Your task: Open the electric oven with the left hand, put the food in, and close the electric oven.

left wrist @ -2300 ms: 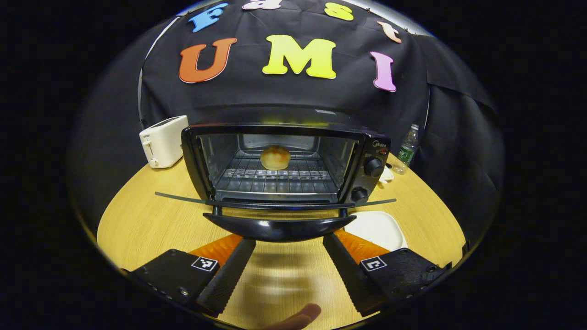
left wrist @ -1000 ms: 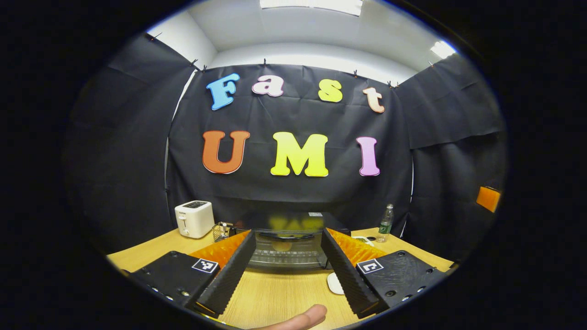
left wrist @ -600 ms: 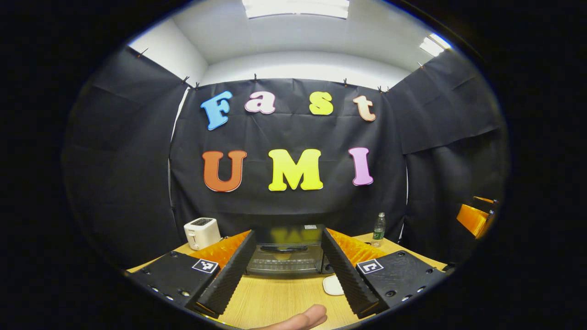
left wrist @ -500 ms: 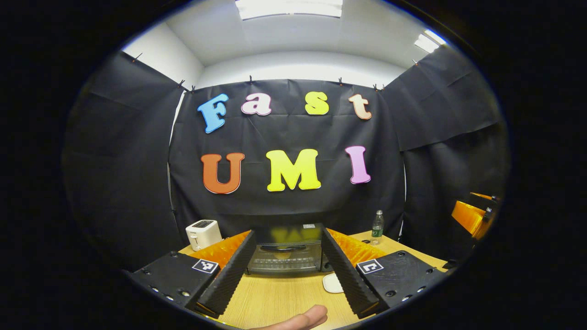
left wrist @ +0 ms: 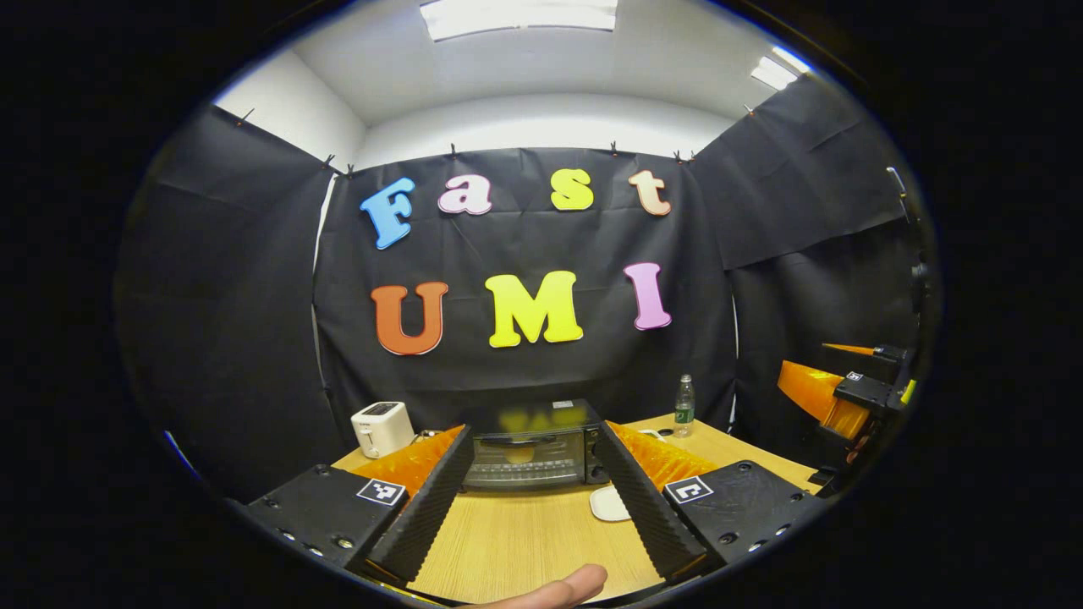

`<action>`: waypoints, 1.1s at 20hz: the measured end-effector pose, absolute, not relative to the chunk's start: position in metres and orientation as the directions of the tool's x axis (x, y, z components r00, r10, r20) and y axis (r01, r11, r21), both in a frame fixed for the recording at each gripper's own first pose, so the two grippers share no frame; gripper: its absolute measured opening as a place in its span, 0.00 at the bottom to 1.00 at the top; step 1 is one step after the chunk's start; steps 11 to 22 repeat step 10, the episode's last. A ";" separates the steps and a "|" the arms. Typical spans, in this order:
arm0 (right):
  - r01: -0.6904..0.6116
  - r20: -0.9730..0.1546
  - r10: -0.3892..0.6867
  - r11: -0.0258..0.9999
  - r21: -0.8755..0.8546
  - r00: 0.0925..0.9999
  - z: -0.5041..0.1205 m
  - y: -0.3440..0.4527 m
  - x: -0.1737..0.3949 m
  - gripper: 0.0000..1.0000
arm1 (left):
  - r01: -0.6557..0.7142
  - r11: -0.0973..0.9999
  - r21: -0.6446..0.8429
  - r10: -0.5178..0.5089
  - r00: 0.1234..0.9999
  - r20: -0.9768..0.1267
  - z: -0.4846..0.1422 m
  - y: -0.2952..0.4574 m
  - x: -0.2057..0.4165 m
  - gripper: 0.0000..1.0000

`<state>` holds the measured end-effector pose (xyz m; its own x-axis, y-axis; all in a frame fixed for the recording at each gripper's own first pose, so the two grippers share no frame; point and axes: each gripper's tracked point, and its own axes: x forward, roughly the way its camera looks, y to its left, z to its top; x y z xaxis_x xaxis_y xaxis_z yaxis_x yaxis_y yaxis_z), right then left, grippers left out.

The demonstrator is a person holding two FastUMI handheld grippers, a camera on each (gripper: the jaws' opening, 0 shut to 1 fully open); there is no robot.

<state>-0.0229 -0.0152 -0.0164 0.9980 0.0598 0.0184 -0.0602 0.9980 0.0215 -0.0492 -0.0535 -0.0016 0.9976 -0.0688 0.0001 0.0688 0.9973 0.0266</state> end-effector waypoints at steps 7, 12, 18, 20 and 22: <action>-0.059 0.002 0.059 0.998 0.021 0.998 -0.020 -0.016 -0.024 0.95 | 0.062 0.998 0.013 -0.061 0.998 -0.021 -0.012 -0.044 -0.045 0.95; -0.093 -0.006 0.093 0.996 0.002 0.996 -0.022 -0.009 -0.024 0.95 | 0.055 0.998 0.027 -0.055 0.998 -0.009 -0.014 -0.043 -0.046 0.95; -0.093 -0.006 0.093 0.996 0.002 0.996 -0.022 -0.009 -0.024 0.95 | 0.055 0.998 0.027 -0.055 0.998 -0.009 -0.014 -0.043 -0.046 0.95; -0.093 -0.006 0.093 0.996 0.002 0.996 -0.022 -0.009 -0.024 0.95 | 0.055 0.998 0.027 -0.055 0.998 -0.009 -0.014 -0.043 -0.046 0.95; -0.093 -0.006 0.093 0.996 0.002 0.996 -0.022 -0.009 -0.024 0.95 | 0.055 0.998 0.027 -0.055 0.998 -0.009 -0.014 -0.043 -0.046 0.95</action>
